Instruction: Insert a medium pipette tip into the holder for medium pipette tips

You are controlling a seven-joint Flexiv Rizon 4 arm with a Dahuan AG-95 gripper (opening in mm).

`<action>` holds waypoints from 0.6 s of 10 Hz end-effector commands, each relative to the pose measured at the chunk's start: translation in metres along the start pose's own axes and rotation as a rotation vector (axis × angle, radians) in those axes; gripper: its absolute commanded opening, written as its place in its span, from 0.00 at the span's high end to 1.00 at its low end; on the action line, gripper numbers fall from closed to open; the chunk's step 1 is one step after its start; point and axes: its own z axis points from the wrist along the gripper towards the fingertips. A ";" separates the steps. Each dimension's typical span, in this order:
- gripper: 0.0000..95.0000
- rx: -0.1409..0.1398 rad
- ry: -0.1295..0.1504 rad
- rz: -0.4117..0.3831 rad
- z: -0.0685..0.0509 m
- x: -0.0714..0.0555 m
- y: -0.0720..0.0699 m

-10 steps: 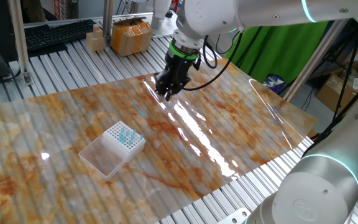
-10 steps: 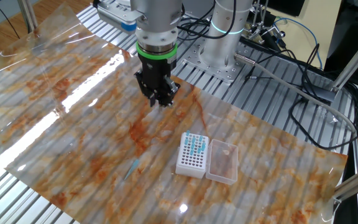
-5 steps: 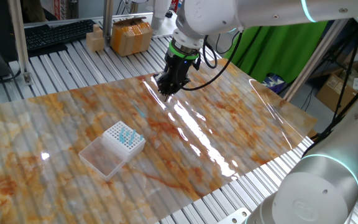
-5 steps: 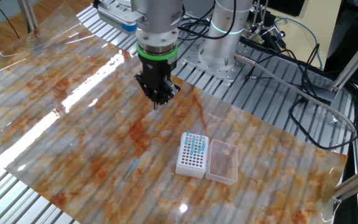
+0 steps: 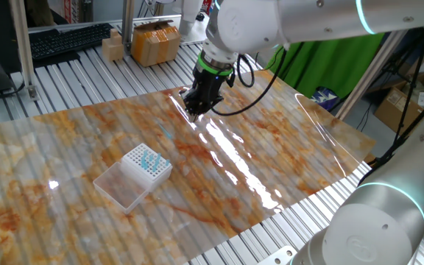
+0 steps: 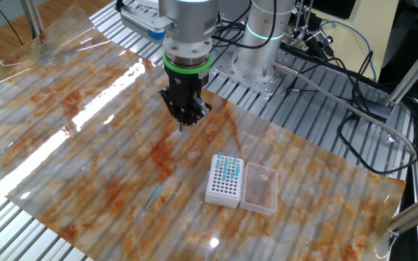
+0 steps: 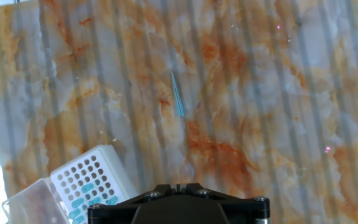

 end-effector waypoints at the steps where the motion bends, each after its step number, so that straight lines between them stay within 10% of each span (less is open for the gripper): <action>1: 1.00 0.007 -0.016 0.006 0.008 -0.002 0.001; 6: 1.00 0.006 -0.055 0.040 0.028 -0.005 0.004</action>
